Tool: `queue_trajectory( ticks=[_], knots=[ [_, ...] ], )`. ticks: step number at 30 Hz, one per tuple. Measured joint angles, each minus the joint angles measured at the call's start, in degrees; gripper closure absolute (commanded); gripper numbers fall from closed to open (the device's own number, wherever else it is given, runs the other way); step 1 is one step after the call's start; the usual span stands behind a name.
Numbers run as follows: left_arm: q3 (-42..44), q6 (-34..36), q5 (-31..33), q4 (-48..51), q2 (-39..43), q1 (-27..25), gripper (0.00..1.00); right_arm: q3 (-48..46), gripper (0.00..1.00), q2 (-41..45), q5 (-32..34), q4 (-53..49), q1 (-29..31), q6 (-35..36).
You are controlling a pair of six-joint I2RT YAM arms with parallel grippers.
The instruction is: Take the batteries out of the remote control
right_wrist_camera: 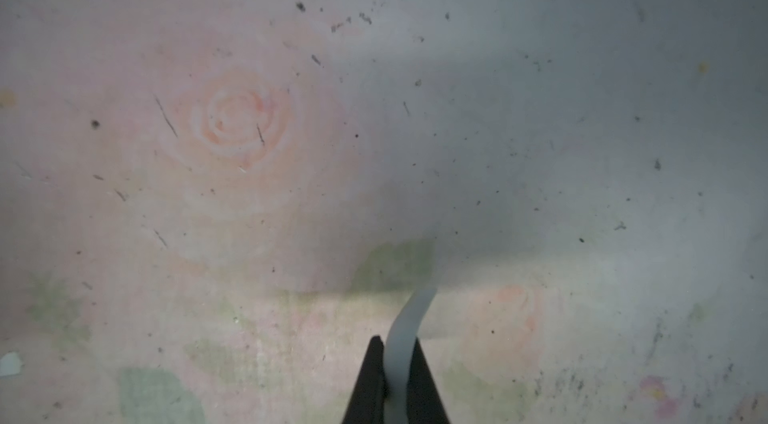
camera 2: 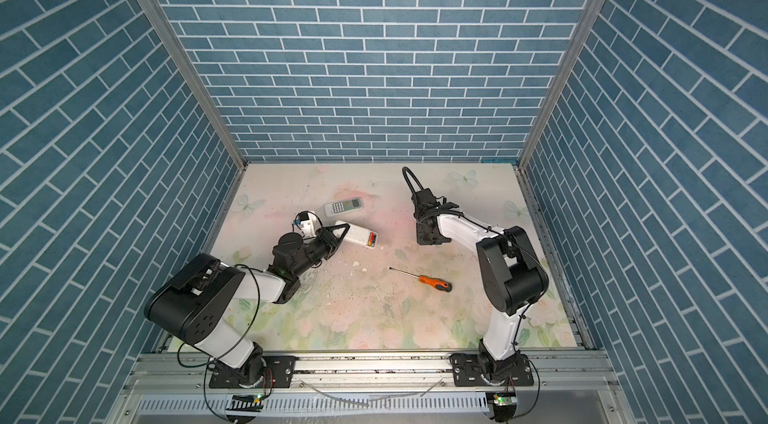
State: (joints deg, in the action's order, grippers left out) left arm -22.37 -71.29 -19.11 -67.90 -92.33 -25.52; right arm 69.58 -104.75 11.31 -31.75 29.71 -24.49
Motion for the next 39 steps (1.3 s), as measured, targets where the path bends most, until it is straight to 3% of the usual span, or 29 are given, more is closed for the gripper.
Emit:
queue_trajectory(
  ticks=[13, 24, 31, 39],
  knots=[
    [2.01, 0.11, 0.83, -0.59, 1.49, 0.0, 1.0, 2.62, 0.76, -3.08, -0.66, -0.07, 2.67, 0.5],
    [3.04, 0.48, 0.85, 0.13, 2.64, 0.0, 1.0, 3.21, 0.7, -3.34, -3.48, 0.04, 3.41, 0.35],
    [2.99, 3.58, -1.9, 9.73, 6.86, 0.0, 1.0, 3.21, 0.69, -0.15, -7.39, -0.09, 3.41, 0.31],
    [4.55, 8.09, 2.71, 21.03, 15.19, -0.37, 1.0, 3.21, 0.68, 6.75, -10.88, -0.11, 3.48, 0.26]
  ],
)
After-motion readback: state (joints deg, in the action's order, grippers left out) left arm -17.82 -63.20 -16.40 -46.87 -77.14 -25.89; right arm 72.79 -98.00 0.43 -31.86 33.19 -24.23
